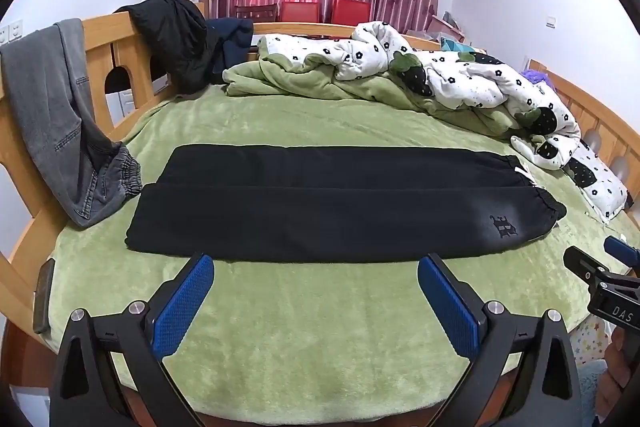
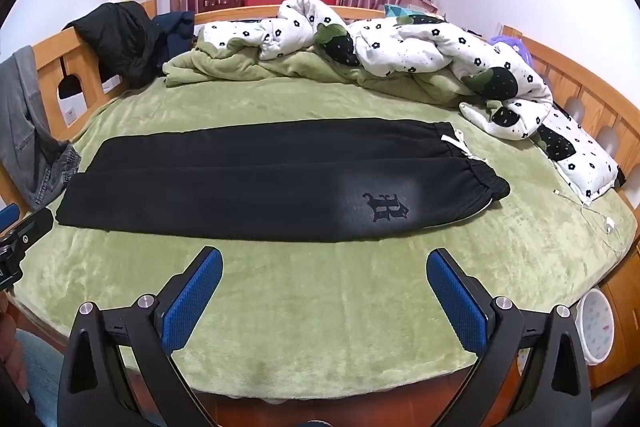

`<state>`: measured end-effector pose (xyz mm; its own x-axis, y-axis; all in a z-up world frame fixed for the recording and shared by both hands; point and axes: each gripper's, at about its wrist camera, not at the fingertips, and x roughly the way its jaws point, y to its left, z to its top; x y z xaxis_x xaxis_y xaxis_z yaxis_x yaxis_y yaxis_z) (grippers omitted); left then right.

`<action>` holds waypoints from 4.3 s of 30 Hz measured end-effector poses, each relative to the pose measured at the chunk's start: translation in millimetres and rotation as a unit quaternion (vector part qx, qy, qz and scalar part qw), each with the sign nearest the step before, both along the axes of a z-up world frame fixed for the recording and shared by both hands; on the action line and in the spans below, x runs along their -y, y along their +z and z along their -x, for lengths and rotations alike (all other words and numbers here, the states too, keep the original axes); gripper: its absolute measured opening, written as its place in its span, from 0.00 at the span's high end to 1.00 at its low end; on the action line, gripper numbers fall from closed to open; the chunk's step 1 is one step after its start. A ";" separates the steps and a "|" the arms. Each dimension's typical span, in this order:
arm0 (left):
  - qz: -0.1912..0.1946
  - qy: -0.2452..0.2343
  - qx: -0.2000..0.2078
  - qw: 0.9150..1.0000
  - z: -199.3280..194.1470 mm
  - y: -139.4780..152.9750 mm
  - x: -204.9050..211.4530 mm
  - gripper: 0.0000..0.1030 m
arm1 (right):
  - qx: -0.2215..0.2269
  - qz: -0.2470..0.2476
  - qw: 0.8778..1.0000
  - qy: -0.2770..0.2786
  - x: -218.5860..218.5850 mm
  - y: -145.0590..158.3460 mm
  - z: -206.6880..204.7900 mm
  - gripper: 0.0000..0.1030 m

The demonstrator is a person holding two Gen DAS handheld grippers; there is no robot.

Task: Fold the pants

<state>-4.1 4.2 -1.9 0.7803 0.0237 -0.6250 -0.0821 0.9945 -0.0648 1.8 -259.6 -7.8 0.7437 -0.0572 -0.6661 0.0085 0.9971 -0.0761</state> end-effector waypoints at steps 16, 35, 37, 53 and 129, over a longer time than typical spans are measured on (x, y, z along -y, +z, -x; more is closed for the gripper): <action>-0.003 0.001 -0.002 1.000 -0.2 -1.4 -0.3 0.00 | -0.001 0.000 1.000 0.000 0.4 0.9 -1.5 0.02; -0.004 0.001 -0.002 1.000 -0.2 -1.1 1.3 0.00 | 0.001 0.000 1.000 0.000 4.5 0.3 -0.7 0.02; -0.003 0.001 -0.002 1.000 -0.4 -1.1 1.3 0.00 | 0.002 0.000 1.000 0.001 5.6 0.4 -0.3 0.02; -0.004 0.001 -0.002 1.000 -0.4 -1.1 0.8 0.00 | 0.003 0.003 1.000 0.000 3.6 6.3 -0.2 0.02; 0.281 0.181 -0.111 0.936 -145.6 -197.2 -191.6 0.79 | -0.058 -0.314 0.936 -0.146 230.4 -182.1 -215.6 0.80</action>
<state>141.5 195.8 -199.1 0.6343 -0.1204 -0.7636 -0.4805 0.7124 -0.5115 217.4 -490.0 -189.9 0.6776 0.1833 -0.7122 0.3164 0.8016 0.5073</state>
